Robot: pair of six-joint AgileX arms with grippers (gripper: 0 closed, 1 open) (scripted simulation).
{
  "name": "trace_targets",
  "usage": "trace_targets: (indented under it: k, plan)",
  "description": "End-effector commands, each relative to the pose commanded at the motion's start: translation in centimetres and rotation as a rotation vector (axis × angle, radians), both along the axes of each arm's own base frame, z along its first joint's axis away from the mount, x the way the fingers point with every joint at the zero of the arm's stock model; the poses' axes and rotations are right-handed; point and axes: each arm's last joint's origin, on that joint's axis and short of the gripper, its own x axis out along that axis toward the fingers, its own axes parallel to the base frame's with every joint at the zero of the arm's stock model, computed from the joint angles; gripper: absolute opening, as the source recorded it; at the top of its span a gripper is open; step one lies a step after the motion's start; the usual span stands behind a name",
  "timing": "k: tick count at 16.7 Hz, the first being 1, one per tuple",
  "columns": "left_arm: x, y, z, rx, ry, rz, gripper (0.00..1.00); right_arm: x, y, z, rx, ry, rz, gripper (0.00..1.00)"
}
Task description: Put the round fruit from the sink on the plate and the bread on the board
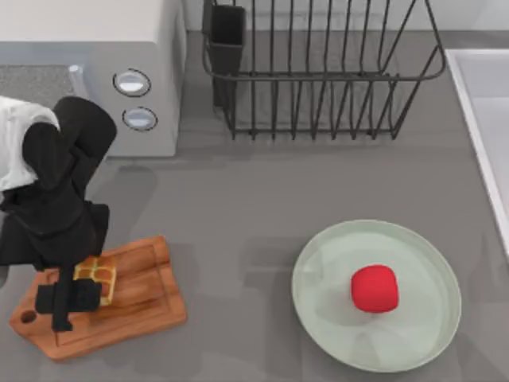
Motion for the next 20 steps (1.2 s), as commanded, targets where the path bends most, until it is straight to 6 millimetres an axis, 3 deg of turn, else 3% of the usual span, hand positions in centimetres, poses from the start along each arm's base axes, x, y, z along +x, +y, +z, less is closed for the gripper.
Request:
trace_targets:
  k: [5,18,20]
  plan:
    - [-0.1,0.03,-0.31,0.004,0.01,0.0,0.0,0.0,0.0,0.0,0.0,0.0,0.0,1.0]
    - [-0.1,0.03,-0.31,0.004,0.01,0.0,0.98,0.0,0.0,0.0,0.0,0.0,0.0,1.0]
    - [-0.1,0.03,-0.31,0.004,0.01,0.0,1.0,0.0,0.0,0.0,0.0,0.0,0.0,1.0]
